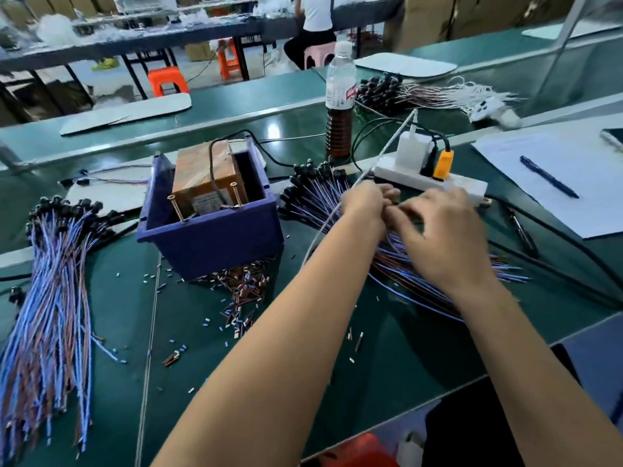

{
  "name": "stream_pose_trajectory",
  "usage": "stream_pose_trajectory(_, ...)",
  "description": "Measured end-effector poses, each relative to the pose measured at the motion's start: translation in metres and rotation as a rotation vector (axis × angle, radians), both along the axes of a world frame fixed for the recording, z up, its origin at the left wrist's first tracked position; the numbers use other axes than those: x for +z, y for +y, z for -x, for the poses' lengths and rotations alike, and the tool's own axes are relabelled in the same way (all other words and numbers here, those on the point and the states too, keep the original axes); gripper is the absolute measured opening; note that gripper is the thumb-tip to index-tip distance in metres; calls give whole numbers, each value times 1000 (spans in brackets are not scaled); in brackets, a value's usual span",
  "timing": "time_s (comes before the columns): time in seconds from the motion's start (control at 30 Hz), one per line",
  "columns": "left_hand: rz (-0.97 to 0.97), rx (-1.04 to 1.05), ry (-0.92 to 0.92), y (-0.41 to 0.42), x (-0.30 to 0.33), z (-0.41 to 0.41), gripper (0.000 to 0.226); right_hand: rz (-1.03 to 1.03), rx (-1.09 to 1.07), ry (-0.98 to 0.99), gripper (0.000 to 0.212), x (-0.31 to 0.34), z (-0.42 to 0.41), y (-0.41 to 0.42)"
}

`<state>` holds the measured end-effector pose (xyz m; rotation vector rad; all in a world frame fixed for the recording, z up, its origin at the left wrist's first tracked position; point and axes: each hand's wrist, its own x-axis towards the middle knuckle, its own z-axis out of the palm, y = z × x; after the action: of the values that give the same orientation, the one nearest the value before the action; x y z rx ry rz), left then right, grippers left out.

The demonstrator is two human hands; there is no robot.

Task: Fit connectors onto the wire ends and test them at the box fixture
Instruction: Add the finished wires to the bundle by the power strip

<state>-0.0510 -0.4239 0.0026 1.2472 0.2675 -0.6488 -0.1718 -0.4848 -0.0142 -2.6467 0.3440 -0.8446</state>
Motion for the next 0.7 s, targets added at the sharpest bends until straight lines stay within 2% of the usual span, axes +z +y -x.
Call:
stream_pose_trajectory(0.07, 95, 119, -1, 11, 0, -9, 40, 57, 30, 168, 51, 1, -5, 7)
stream_pose_trajectory(0.17, 208, 250, -50, 26, 4, -22, 40, 55, 97, 227, 49, 0, -6, 11)
stream_pose_trajectory(0.3, 253, 281, -90, 41, 11, -32, 36, -247, 258, 108, 45, 4, -2, 4)
stream_pose_trajectory(0.37, 242, 279, -105, 44, 13, -33, 35, -291, 308, 150, 33, 8, 0, 1)
stream_pose_trajectory(0.43, 162, 281, -157, 47, 11, -36, 35, -271, 333, 237, 26, 10, -1, -1)
stream_pose_trajectory(0.57, -137, 308, -321, 49, 4, -37, 43, -139, 238, 373, 50, 12, -2, -7)
stream_pose_trajectory(0.63, -260, 346, -387, 48, 2, -40, 46, -89, 182, 349, 56, 12, -3, -6)
stream_pose_trajectory(0.7, -302, 364, -423, 47, -1, -44, 47, -56, 151, 295, 53, 11, -4, -1)
